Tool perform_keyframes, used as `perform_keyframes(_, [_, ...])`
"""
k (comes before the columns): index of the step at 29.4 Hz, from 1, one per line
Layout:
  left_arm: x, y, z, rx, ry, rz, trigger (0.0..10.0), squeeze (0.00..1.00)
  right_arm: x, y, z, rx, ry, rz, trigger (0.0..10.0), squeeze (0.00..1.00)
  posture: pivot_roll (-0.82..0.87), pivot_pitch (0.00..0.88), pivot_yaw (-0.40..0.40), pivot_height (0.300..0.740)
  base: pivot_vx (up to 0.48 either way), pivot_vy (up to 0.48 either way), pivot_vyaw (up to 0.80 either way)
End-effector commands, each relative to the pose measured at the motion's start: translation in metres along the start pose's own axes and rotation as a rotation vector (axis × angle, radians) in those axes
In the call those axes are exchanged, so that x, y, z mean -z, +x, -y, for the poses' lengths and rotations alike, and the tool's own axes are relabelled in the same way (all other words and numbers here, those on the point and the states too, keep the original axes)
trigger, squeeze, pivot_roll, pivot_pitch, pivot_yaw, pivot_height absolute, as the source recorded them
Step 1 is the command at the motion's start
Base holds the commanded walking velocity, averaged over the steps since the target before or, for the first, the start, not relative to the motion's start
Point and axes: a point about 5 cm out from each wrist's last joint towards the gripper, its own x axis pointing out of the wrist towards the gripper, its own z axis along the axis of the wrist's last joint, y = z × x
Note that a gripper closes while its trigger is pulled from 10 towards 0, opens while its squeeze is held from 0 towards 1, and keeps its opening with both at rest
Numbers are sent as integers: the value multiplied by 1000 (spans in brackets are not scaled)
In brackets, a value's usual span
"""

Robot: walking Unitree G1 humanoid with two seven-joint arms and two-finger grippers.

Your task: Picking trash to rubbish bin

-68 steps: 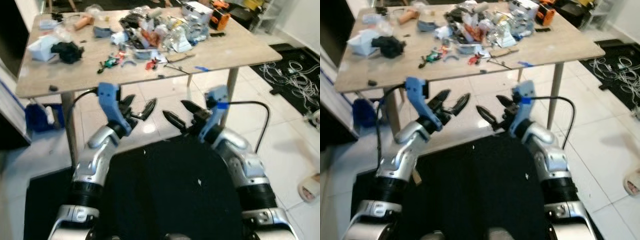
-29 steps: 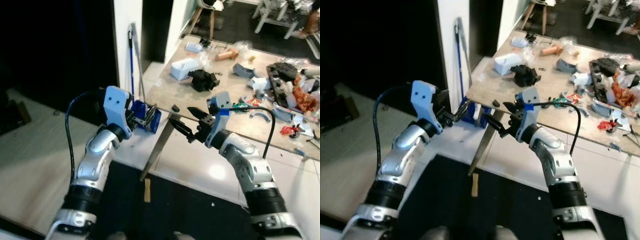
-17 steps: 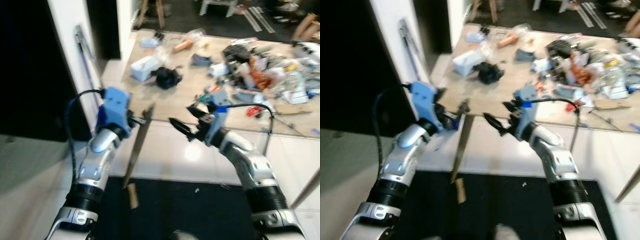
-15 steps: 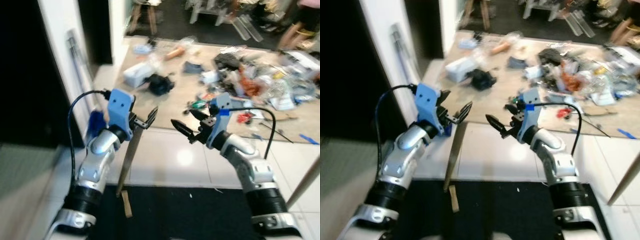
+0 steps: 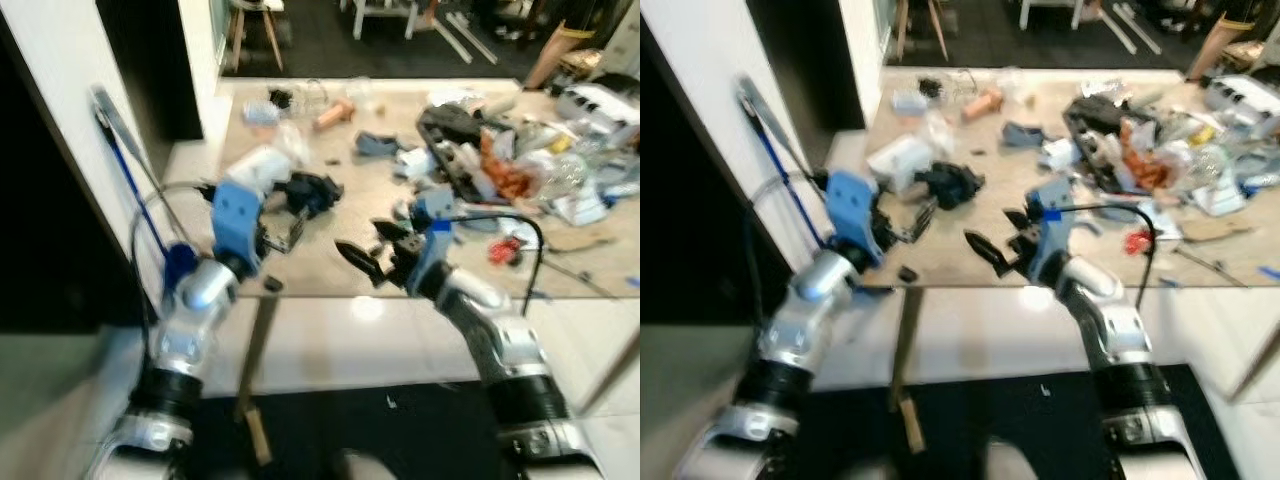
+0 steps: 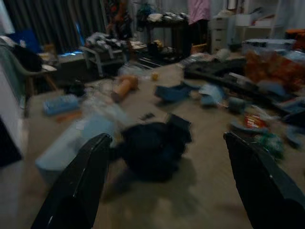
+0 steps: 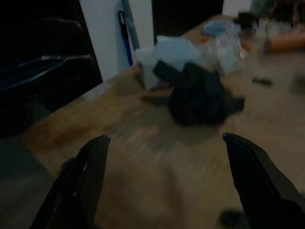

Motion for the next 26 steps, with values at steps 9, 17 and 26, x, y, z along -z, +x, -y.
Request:
perform_keyframes(9, [1, -3, -6, -15, 47, -22, 10000, 0, 1, -20, 11, -80, -125, -104, 10000, 0, -73, 0, -47, 740, 364, 0, 0])
perform_keyframes(17, [-2, -5, 3, 100, 42, -38, 10000, 0, 0, -28, 19, -72, -151, -158, 10000, 0, -76, 0, -45, 740, 127, 0, 0])
perform_keyframes(26, [-5, -1, 10, 177, 131, -77, 10000, 0, 1, -24, 10, -118, -145, -153, 10000, 0, -73, 0, -42, 740, 0, 0, -633])
